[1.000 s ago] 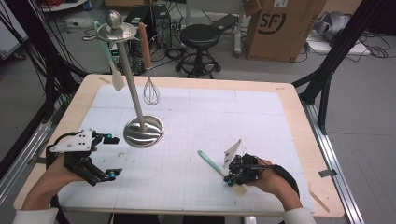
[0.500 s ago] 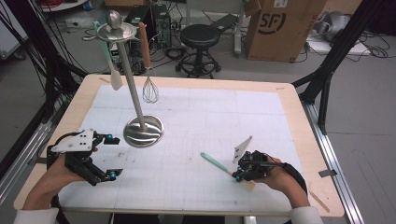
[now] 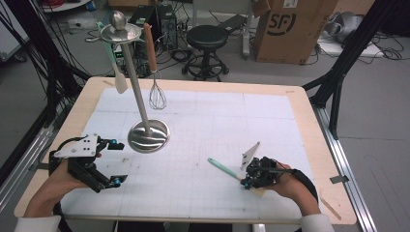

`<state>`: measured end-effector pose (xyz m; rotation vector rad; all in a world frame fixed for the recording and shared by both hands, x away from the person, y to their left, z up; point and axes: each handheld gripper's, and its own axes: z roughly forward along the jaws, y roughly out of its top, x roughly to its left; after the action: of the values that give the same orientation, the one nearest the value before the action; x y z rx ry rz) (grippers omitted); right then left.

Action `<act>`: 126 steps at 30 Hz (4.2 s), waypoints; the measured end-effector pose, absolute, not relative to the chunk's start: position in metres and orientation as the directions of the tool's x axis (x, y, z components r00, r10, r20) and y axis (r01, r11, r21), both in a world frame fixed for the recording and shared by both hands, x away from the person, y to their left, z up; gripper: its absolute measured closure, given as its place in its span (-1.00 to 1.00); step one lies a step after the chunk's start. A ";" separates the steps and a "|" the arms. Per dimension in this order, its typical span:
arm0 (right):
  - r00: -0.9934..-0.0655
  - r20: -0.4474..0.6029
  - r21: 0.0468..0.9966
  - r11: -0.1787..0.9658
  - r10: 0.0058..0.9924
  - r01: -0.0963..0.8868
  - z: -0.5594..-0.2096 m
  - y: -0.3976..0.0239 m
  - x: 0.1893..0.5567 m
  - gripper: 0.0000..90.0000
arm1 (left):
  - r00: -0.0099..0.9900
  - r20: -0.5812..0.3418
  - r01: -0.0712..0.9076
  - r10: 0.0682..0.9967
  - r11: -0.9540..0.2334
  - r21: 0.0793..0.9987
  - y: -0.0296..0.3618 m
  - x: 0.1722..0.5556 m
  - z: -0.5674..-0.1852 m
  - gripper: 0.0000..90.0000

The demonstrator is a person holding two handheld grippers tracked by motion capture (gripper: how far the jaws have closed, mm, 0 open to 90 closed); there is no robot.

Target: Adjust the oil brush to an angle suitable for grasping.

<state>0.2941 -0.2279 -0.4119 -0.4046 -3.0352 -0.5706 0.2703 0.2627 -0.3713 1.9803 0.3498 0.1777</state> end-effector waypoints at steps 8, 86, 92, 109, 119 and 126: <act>-0.957 0.043 0.327 0.901 0.287 0.285 -0.411 -0.240 0.302 0.97 | 0.944 -0.039 0.171 0.327 -0.387 0.906 0.264 0.270 -0.373 -0.96; -0.895 0.038 0.389 0.819 0.444 0.422 -0.406 -0.248 0.319 -0.61 | 0.943 -0.048 0.176 0.329 -0.372 0.911 0.268 0.270 -0.373 -0.96; -0.896 0.050 0.357 0.830 0.440 0.428 -0.408 -0.246 0.320 -0.33 | 0.943 -0.047 0.175 0.329 -0.370 0.912 0.269 0.270 -0.373 -0.96; -0.896 0.036 0.257 0.862 0.443 0.437 -0.411 -0.235 0.324 0.49 | 0.945 -0.049 0.174 0.324 -0.368 0.914 0.267 0.269 -0.373 -0.96; -0.897 0.033 0.195 0.878 0.440 0.438 -0.410 -0.226 0.327 0.63 | 0.944 -0.050 0.173 0.325 -0.364 0.915 0.268 0.269 -0.372 -0.96; -0.903 0.039 0.141 0.892 0.428 0.429 -0.410 -0.219 0.330 0.73 | 0.946 -0.047 0.169 0.322 -0.364 0.916 0.268 0.269 -0.372 -0.96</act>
<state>0.3299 -0.2190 -0.4098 -0.6908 -3.0493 -0.2298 0.2691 0.2680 -0.3715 1.9527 0.3540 0.1661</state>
